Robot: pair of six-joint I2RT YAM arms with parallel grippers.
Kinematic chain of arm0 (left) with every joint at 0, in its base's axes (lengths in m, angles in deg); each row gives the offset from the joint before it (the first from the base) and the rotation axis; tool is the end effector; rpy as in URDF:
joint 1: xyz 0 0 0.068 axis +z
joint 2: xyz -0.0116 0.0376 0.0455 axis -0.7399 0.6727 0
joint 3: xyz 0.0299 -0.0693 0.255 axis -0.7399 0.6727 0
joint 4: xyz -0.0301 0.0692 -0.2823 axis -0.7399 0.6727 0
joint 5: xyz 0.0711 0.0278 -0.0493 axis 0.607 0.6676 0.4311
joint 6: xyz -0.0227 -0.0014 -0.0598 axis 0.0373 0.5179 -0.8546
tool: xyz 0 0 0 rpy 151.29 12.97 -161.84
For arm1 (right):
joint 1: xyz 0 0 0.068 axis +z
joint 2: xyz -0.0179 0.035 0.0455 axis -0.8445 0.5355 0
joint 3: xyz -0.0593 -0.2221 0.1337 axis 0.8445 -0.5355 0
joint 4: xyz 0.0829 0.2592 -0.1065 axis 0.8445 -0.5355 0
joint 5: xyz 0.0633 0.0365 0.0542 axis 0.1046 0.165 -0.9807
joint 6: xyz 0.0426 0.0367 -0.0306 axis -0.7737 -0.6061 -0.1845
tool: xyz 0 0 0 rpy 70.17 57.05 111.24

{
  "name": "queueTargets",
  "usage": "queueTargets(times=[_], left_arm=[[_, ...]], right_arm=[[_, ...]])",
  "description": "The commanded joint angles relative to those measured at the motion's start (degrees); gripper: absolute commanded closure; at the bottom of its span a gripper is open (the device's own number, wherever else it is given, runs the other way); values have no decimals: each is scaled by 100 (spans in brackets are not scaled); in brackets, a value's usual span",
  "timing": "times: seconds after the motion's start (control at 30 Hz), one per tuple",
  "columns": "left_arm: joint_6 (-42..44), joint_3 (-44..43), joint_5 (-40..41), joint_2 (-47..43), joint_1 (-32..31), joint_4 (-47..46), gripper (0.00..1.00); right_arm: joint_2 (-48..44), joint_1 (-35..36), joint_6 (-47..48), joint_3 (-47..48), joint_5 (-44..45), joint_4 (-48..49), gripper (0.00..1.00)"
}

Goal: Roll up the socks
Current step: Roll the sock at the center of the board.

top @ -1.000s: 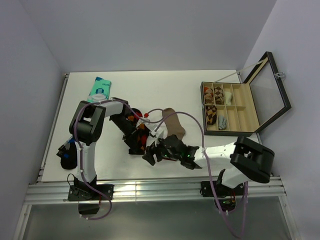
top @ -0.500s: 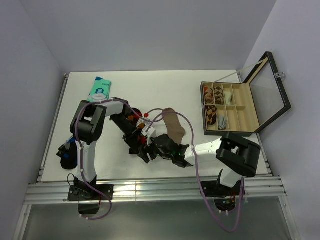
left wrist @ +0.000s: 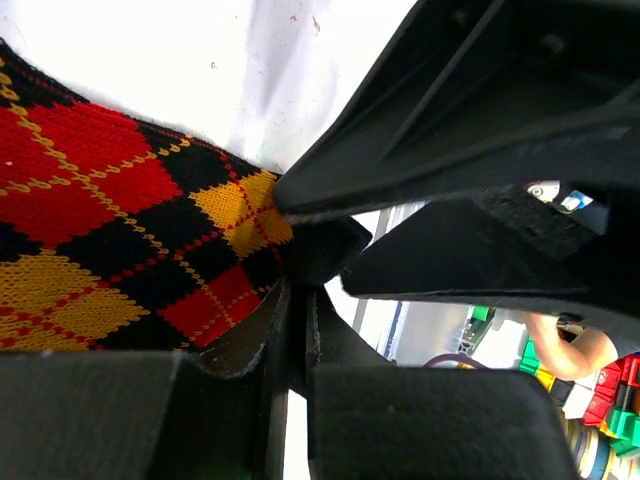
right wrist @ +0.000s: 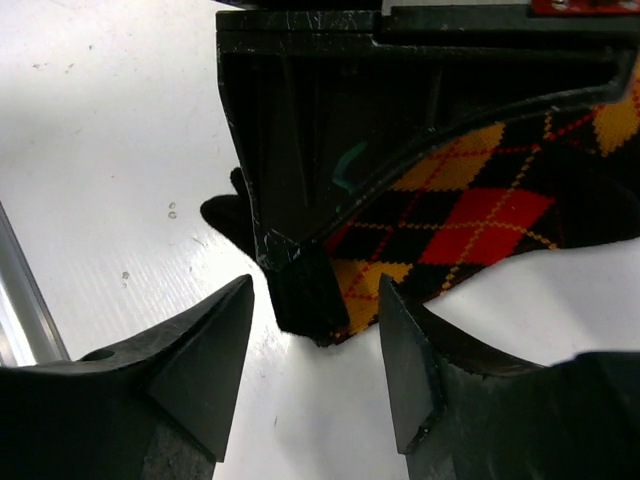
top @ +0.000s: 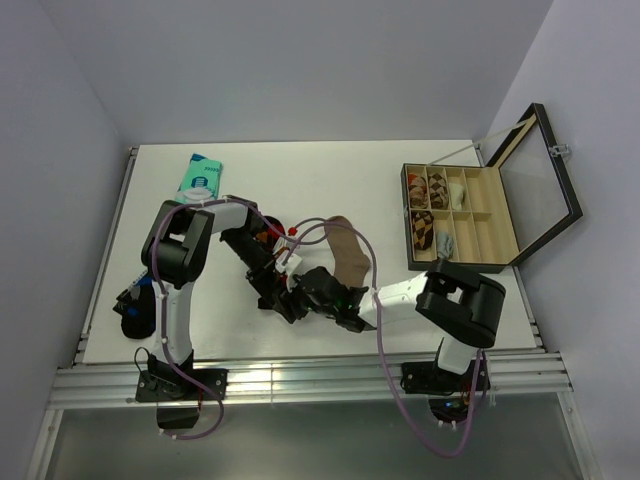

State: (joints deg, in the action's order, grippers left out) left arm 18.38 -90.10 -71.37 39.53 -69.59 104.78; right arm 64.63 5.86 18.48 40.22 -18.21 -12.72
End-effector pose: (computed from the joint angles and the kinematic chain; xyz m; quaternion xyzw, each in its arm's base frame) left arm 0.3065 -0.1654 0.0834 -0.4132 -0.7716 0.4697 0.1154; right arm 0.1589 0.3161 0.1092 -0.3829 0.7560 0.3085 0.4321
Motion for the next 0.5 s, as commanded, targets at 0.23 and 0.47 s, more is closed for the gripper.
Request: queueTargets(times=[0.23,0.47], left_arm=[[25,-112,-139,13,7,-26,99],[-19,-51,-200,-39,7,-140,92]], right_arm=[[322,24,97,377,32,80,49],[375,15,-25,412,146,115,75]])
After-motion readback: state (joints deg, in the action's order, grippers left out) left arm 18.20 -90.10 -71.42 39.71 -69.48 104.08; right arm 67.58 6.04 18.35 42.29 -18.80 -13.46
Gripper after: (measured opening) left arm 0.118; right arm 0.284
